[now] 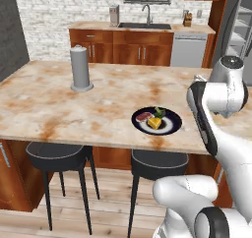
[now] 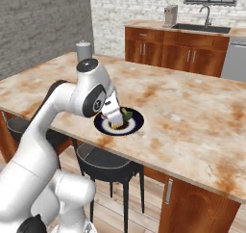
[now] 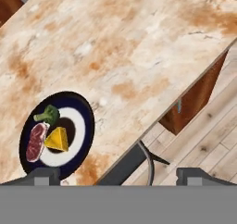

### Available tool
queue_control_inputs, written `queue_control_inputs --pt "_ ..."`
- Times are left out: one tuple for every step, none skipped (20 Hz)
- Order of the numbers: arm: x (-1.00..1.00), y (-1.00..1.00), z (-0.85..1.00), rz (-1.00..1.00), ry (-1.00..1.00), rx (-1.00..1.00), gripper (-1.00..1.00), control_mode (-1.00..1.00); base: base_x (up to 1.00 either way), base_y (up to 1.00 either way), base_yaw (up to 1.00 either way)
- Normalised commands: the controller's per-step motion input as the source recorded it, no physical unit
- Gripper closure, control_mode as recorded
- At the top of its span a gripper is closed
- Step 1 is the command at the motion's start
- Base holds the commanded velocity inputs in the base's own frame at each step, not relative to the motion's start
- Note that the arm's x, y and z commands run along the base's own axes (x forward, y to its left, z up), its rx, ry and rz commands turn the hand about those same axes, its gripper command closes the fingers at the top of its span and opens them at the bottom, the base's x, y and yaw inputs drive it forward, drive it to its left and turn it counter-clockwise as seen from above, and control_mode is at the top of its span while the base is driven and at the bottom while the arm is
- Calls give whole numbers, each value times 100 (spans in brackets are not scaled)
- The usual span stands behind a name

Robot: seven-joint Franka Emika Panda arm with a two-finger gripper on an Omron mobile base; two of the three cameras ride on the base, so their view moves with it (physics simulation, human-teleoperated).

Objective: Take the cheese, steak, and broccoli from the fridge and place them on the plate on the dining counter to create an appetizer plate.

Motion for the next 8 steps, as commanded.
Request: queue_control_inputs --pt "-100 -44 0 -5 -2 3 -100 -100 0 0 0" --pt "-100 -42 0 -5 -5 2 -100 -100 0 0 0" --pt "-100 -40 0 -5 -10 0 -100 -100 0 0 0" --pt "-100 -33 0 -5 -12 0 -100 -100 0 0 0" --pt "-100 -26 0 -6 -11 0 -100 -100 0 0 0" --pt "-88 -21 0 -5 -10 0 -100 -100 0 0 0" --pt "-63 -16 0 -6 -9 0 -100 -100 0 0 0" --pt "-51 -10 0 -6 -7 0 -100 -100 0 0 0"
